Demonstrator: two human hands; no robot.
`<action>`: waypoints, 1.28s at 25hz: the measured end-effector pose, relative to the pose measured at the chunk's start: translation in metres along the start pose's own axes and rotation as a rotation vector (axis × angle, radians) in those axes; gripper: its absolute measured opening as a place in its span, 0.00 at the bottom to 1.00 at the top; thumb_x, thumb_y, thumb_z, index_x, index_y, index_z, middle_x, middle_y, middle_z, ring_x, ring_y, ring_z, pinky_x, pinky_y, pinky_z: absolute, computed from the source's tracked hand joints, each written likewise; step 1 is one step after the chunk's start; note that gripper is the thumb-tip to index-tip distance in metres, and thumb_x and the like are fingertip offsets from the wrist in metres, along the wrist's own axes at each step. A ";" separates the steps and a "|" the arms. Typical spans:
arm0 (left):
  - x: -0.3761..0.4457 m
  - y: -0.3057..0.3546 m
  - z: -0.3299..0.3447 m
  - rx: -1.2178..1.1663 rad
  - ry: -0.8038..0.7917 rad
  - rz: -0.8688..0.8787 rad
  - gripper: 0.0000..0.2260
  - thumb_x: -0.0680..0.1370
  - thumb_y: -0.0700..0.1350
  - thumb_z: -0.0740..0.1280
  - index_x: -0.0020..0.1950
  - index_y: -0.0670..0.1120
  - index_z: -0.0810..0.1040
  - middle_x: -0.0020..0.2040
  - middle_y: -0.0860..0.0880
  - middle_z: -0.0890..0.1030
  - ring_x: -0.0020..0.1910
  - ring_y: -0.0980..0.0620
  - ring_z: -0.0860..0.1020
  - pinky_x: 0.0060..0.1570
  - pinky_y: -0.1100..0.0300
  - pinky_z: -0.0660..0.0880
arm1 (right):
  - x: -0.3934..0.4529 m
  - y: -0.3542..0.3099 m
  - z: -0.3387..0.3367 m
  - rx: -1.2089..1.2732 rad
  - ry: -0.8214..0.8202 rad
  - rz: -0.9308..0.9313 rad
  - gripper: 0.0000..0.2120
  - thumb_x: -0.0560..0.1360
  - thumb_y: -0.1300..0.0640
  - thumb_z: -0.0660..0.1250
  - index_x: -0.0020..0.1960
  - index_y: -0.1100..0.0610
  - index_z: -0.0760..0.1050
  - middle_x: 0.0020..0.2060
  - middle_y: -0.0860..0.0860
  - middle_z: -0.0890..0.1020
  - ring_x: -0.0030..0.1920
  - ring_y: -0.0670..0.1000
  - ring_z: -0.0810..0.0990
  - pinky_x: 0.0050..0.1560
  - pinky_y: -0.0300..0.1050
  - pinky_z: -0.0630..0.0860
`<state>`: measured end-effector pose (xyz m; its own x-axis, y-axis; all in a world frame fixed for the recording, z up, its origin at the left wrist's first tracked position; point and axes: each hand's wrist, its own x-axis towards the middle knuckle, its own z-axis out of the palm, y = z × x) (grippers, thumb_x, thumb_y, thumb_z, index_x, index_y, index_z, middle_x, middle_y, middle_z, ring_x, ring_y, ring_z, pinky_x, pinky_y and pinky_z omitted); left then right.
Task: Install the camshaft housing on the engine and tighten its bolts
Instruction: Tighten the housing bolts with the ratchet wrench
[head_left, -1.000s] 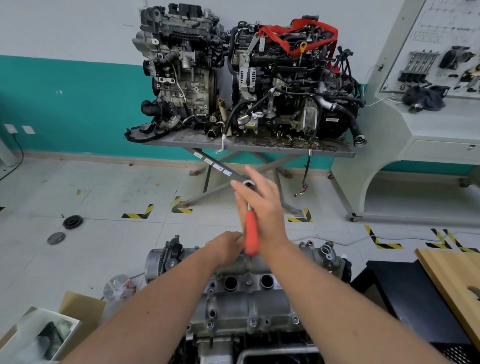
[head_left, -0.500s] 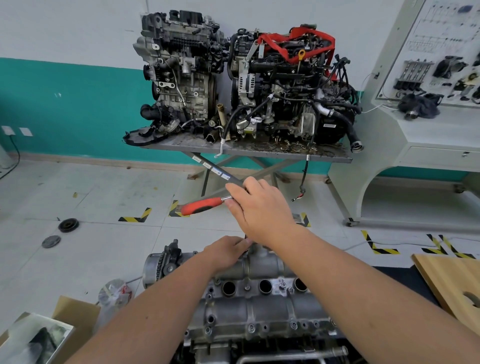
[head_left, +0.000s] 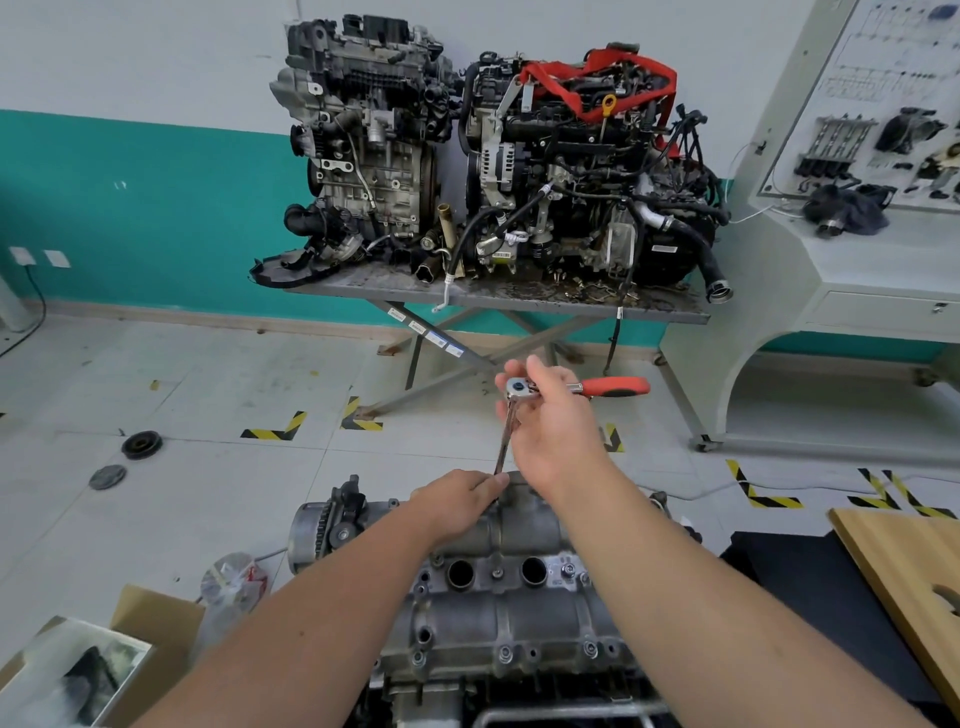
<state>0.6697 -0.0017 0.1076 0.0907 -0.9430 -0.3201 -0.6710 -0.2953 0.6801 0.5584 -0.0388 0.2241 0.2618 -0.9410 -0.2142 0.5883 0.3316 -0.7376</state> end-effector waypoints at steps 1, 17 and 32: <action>0.000 0.000 0.000 -0.012 0.007 -0.001 0.20 0.82 0.63 0.54 0.44 0.53 0.76 0.46 0.51 0.80 0.54 0.42 0.78 0.63 0.48 0.72 | -0.003 0.008 -0.002 -0.145 -0.028 -0.113 0.05 0.82 0.56 0.64 0.47 0.51 0.75 0.44 0.48 0.85 0.48 0.48 0.81 0.50 0.46 0.75; -0.005 0.005 -0.006 -0.146 -0.042 -0.085 0.25 0.74 0.70 0.54 0.48 0.51 0.78 0.52 0.52 0.80 0.55 0.49 0.77 0.56 0.54 0.72 | -0.006 -0.004 -0.004 -2.015 -0.348 -1.006 0.22 0.82 0.43 0.50 0.62 0.54 0.74 0.45 0.51 0.70 0.41 0.53 0.68 0.38 0.46 0.63; -0.005 0.007 -0.004 -0.102 -0.020 -0.076 0.32 0.78 0.71 0.49 0.44 0.47 0.80 0.48 0.44 0.82 0.52 0.45 0.78 0.63 0.49 0.72 | -0.012 0.013 -0.001 -0.229 -0.024 -0.112 0.08 0.80 0.57 0.66 0.42 0.50 0.74 0.44 0.46 0.85 0.50 0.46 0.81 0.55 0.44 0.75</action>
<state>0.6677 0.0008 0.1166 0.1229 -0.9143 -0.3860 -0.5842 -0.3811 0.7166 0.5625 -0.0230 0.2165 0.2243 -0.9683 -0.1099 0.4264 0.1989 -0.8824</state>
